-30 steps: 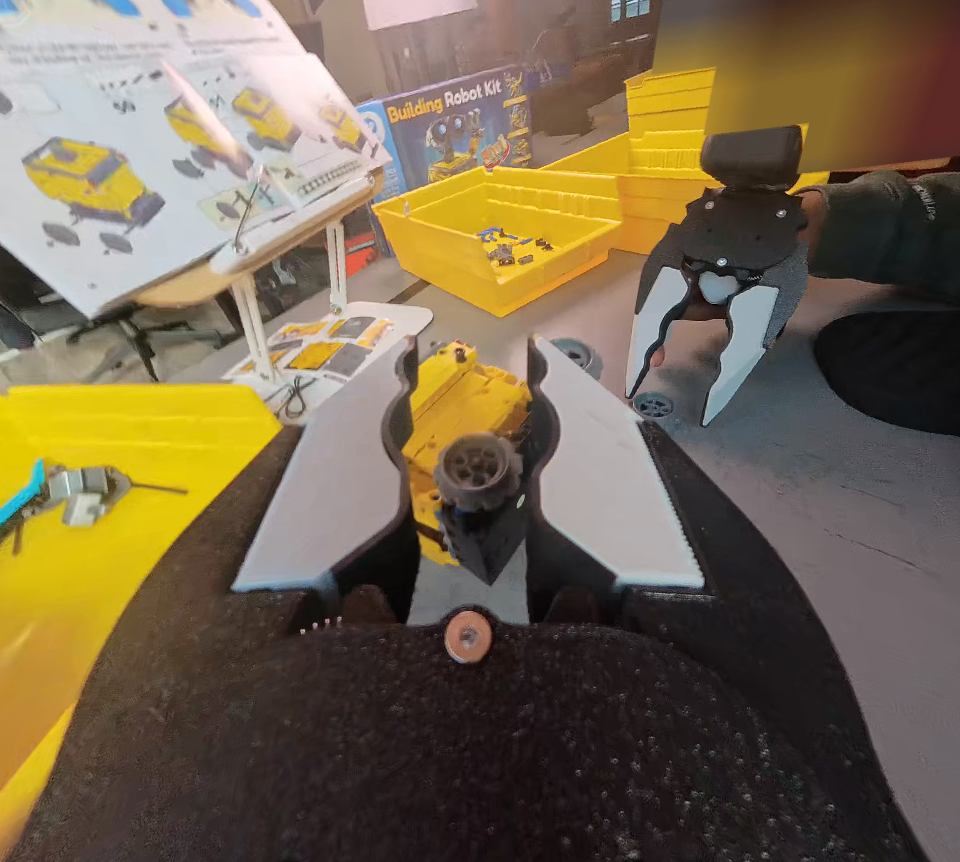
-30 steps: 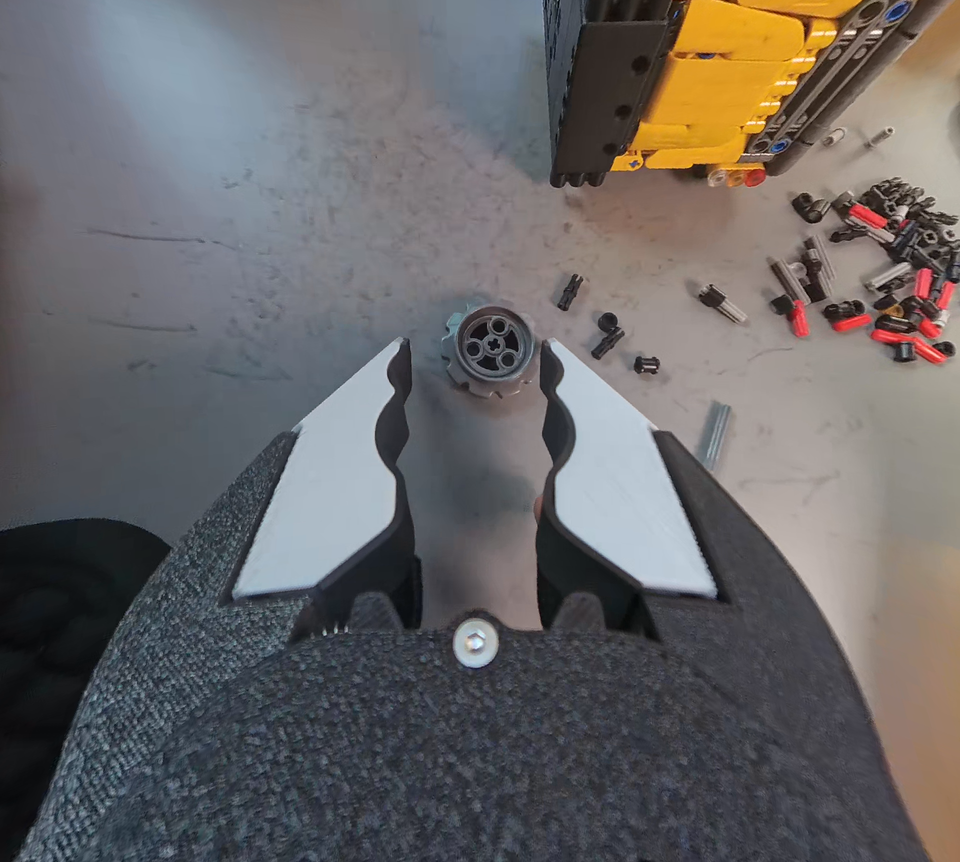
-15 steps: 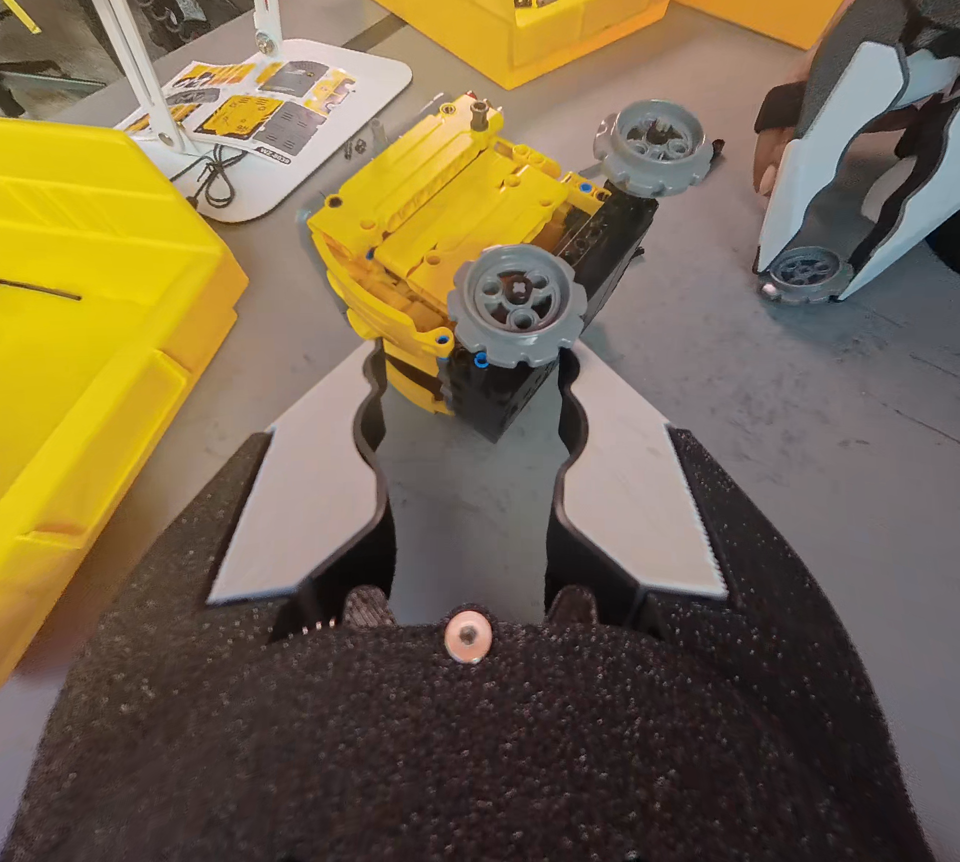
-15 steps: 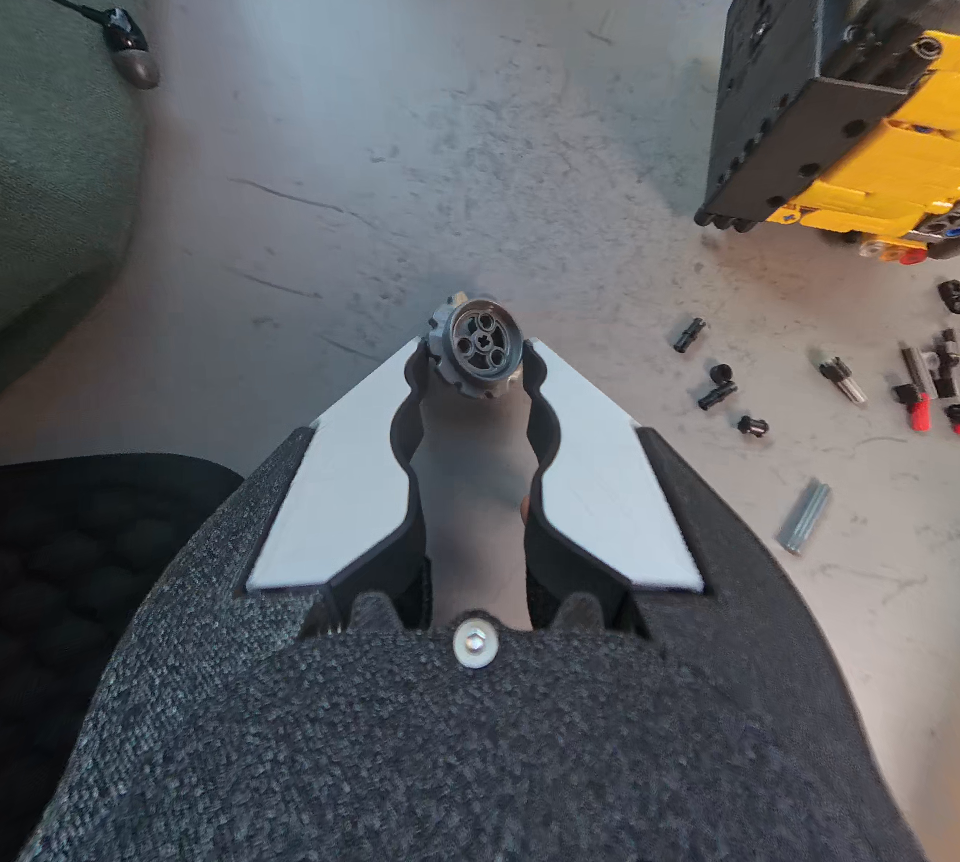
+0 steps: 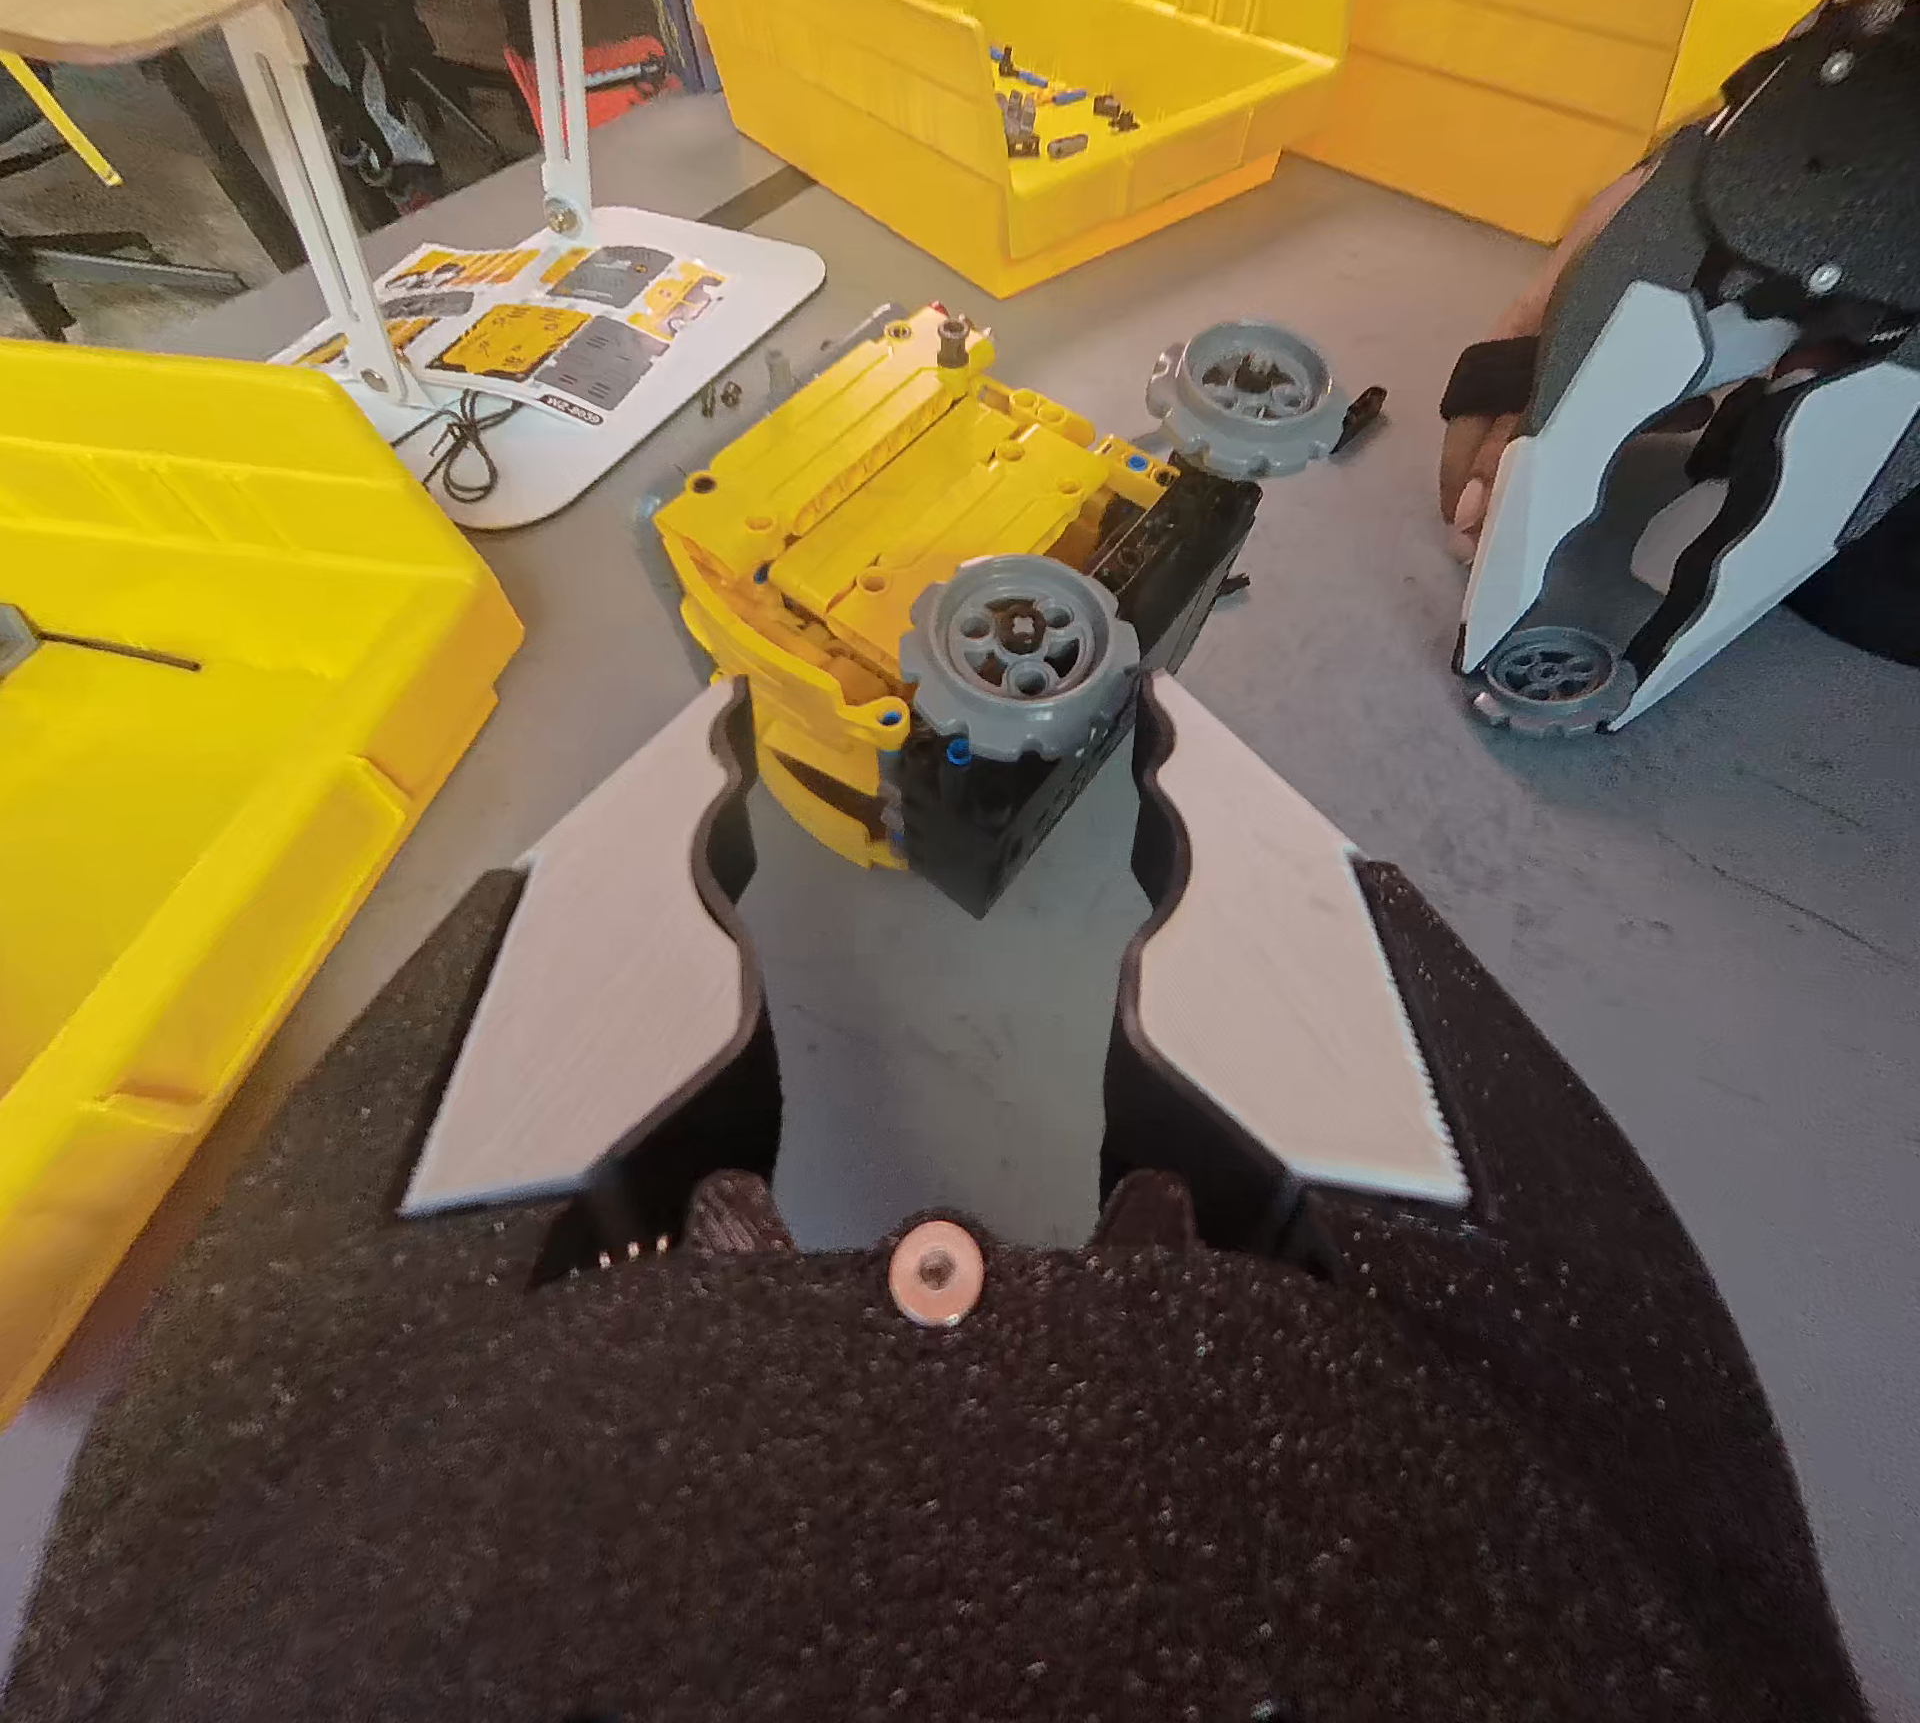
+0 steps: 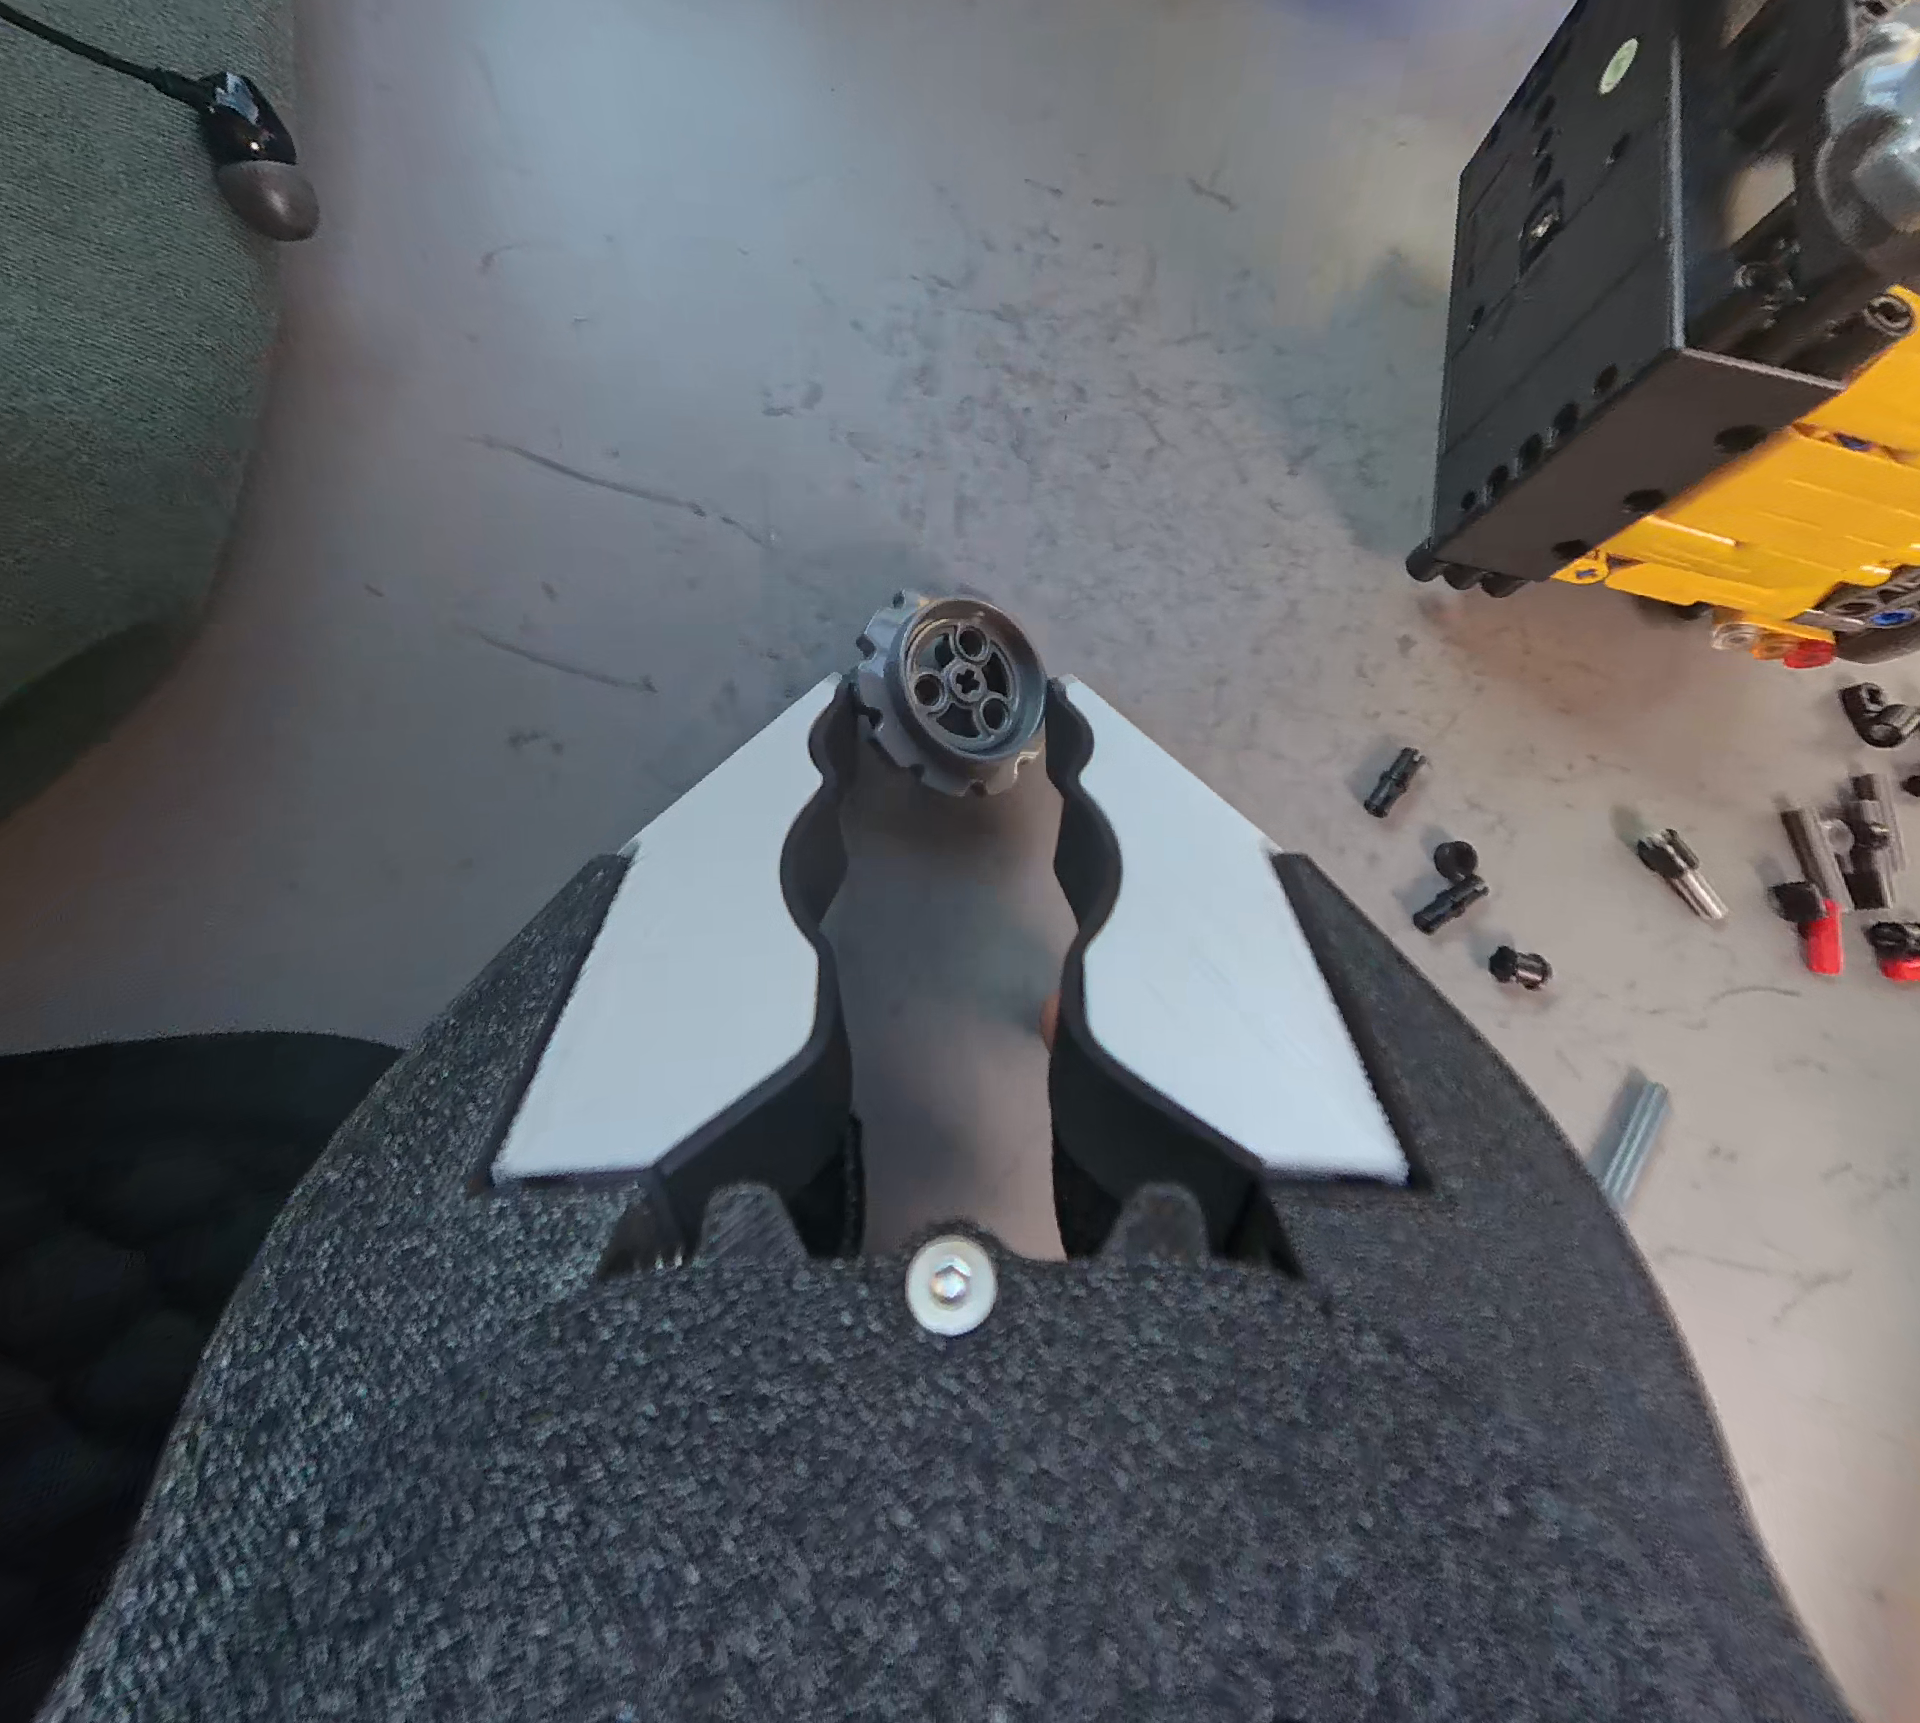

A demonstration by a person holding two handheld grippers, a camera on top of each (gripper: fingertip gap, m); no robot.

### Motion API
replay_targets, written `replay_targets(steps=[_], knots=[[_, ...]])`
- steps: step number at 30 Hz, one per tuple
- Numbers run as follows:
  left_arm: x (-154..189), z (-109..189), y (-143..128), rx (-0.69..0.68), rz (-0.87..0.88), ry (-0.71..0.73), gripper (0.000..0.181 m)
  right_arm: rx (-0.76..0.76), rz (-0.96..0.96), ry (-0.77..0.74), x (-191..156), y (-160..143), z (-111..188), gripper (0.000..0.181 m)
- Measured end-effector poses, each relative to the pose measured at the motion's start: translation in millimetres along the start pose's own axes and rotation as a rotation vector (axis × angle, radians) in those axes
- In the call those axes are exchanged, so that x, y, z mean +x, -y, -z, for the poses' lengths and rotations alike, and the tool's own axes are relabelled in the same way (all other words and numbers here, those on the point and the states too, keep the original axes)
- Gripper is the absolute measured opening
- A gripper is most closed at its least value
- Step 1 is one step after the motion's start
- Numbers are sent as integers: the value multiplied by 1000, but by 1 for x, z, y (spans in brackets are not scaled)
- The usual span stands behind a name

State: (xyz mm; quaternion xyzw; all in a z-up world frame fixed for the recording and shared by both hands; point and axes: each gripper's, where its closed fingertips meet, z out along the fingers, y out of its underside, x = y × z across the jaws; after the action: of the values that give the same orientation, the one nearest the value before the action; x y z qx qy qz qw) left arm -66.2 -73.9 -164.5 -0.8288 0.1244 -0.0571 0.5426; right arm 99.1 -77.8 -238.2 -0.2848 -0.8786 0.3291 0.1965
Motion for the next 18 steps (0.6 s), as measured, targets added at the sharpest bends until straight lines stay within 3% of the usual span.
replay_targets(steps=[5, 11, 14, 18], knots=[[-5, 24, 33, 178, -10, 21, 70, 9, -1, -19, 2, 3, -3, 36], [20, 42, 71, 420, -145, 41, 41, 26, 2, -40, 4, 7, -6, 36], [61, 26, 70, 402, -207, -75, 36, 35, 1, -46, 6, 8, -7, 36], [99, -6, 43, 258, -250, -209, 37, 42, 3, -58, 8, 8, -7, 36]])
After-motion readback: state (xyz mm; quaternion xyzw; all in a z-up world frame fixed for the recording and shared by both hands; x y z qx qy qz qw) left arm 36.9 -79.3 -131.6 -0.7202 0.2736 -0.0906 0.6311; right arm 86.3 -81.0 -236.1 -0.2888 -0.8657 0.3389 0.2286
